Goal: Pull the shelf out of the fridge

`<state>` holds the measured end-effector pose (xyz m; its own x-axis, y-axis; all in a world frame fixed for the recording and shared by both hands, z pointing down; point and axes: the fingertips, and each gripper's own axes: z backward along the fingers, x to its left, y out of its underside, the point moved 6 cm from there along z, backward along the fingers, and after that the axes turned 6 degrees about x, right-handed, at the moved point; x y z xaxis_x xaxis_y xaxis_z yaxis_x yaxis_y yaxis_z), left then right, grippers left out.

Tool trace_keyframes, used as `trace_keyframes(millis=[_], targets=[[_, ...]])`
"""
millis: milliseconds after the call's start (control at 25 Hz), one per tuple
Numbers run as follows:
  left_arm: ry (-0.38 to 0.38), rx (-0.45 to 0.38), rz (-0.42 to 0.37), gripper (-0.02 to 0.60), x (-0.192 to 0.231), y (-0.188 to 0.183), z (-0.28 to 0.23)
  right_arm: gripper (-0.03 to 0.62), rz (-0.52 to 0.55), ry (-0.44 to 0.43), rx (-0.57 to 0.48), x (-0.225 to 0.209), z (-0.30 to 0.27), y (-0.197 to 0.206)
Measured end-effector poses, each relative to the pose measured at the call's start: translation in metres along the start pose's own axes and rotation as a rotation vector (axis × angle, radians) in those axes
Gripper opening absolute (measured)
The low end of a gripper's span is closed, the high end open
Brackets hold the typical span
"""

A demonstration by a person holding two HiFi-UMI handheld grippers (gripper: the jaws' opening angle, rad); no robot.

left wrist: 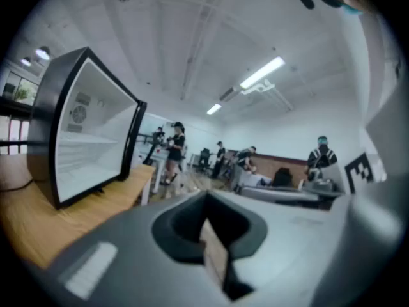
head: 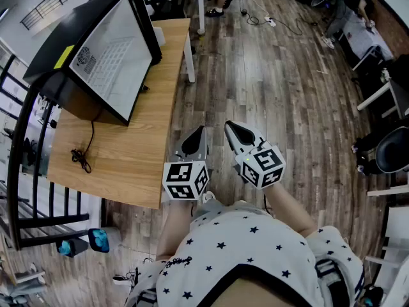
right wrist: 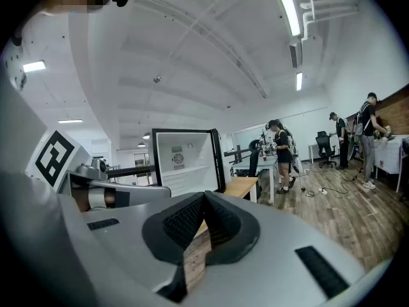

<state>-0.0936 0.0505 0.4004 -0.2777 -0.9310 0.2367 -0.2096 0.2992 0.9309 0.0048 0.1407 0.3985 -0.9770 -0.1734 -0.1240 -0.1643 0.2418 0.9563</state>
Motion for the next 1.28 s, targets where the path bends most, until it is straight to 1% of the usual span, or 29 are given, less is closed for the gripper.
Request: trace_keyframes(millis=[160,280,560,800,920,1120,1280], targets=[[-0.037,-0.001,0.031,0.006,-0.003,0.007,0.008,0.020,-0.028,0.019,-0.023,-0.001,0.013,0.005],[-0.041,-0.003,0.044,0.006,-0.002,0.009,0.012,0.020,-0.045,0.027,-0.045,-0.001,0.018,0.006],[-0.052,-0.011,0.038,0.006,0.010,0.006,0.011,0.020,-0.070,0.039,-0.061,-0.003,0.015,0.004],[-0.039,-0.008,0.044,0.006,0.026,0.004,0.008,0.020,-0.067,0.029,-0.065,0.002,0.003,0.001],[-0.030,-0.004,0.042,0.006,0.035,0.003,0.005,0.021,-0.091,0.007,-0.081,0.005,-0.007,-0.001],[-0.022,0.001,0.040,0.006,0.050,-0.001,0.002,0.021,-0.115,0.006,-0.086,0.009,-0.024,-0.005],[-0.029,-0.003,0.045,0.006,0.066,-0.001,0.006,0.021,-0.146,0.002,-0.093,0.017,-0.036,-0.003]])
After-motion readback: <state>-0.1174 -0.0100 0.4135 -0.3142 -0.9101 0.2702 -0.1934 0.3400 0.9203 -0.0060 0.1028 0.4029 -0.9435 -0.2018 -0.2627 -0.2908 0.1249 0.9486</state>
